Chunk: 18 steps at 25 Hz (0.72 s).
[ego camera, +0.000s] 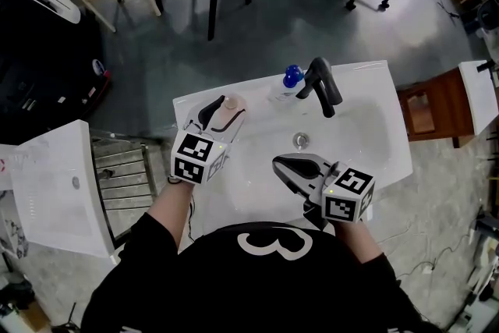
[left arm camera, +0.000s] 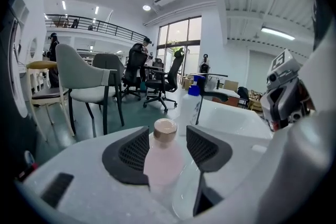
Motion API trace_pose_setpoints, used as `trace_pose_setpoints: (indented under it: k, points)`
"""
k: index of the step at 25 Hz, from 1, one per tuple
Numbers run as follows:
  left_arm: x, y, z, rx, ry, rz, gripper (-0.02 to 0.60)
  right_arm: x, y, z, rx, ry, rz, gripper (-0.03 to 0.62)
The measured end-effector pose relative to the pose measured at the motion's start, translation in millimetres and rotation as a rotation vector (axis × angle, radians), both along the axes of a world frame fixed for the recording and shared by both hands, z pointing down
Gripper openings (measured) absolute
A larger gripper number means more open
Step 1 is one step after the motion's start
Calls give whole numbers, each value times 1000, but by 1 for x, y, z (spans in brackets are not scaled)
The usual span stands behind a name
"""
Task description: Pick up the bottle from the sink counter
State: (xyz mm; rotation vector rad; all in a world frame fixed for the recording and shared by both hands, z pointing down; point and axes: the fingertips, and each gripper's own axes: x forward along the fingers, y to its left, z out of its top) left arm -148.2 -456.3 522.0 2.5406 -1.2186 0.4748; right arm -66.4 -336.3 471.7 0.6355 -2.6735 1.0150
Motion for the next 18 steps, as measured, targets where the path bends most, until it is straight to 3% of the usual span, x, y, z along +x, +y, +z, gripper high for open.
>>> trace_pose_setpoints:
  k: [18]
  points:
    - [4,-12,13,72,-24,-56,155,8,0,12,-28,16,13,14]
